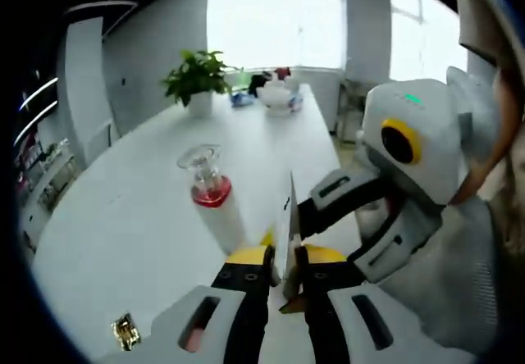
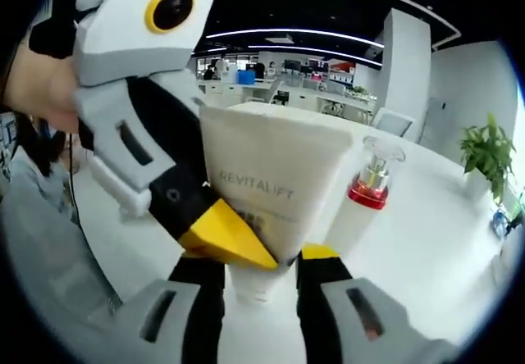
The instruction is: Arrange the skincare products in the storage area until every visible bottle or jar stands upright without overlapping.
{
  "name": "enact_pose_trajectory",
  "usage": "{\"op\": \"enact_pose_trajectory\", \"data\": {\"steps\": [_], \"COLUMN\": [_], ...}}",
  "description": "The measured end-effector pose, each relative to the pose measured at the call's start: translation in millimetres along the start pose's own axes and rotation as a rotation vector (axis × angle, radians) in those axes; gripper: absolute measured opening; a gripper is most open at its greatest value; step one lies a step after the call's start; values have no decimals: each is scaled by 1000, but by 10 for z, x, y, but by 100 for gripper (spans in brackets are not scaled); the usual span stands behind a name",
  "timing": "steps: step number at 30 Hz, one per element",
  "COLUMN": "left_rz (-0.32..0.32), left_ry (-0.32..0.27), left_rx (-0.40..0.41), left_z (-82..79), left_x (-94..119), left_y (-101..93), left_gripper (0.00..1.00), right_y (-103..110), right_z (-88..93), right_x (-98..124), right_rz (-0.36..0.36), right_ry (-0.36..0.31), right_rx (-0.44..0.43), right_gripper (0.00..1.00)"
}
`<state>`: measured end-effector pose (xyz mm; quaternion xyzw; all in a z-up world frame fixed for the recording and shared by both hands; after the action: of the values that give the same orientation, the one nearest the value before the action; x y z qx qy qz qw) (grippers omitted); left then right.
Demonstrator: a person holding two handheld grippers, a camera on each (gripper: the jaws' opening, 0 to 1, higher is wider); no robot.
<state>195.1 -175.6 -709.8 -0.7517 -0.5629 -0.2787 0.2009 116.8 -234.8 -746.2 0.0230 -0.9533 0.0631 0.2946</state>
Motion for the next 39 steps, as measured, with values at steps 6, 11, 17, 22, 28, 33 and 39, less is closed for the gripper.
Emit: {"op": "enact_pose_trajectory", "data": {"steps": [6,11,17,22,28,33,39], "left_rz": [2,-5,-12,-19,-26,-34,-36], "left_ry": [-2,9,23,24,21,21,13], "left_rx": [-19,-72,-110,-142,-167,-178,-156], "left_z": [-5,-19,-48,-77,-124,-171,-185], "left_x": [-5,-5,-19,-49,-111,-154,-163], "left_y": [31,53,185,294,455,569,700], "left_gripper": [10,11,11,11,11,11,11], "right_y": [-17,-22,-100,-168,-267,-322,-354], "right_z": [-18,-14,63,61,91,106,164], "right_x": [-23,-12,22,64,124,174,211], "right_rz": [-2,8,13,14,20,19,21], "right_ry": [-7,-10,0,-5,-10,-10,16], "right_rx": [-6,7,-45,-72,-106,-121,-108], "right_gripper": [33,37,48,57,66,74,76]}}
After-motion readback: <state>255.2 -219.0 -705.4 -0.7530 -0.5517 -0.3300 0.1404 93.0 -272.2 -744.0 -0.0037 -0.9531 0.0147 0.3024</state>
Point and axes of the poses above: the point that each gripper's makers call its tool centre point, and the gripper's own axes: x roughly backward along the fingers, y roughly to its left, z roughly out of its underside, the point moved 9 cm from there along x, roughly backward along the fingers, and after that the axes turned 6 degrees about y, right-handed, at the moved point
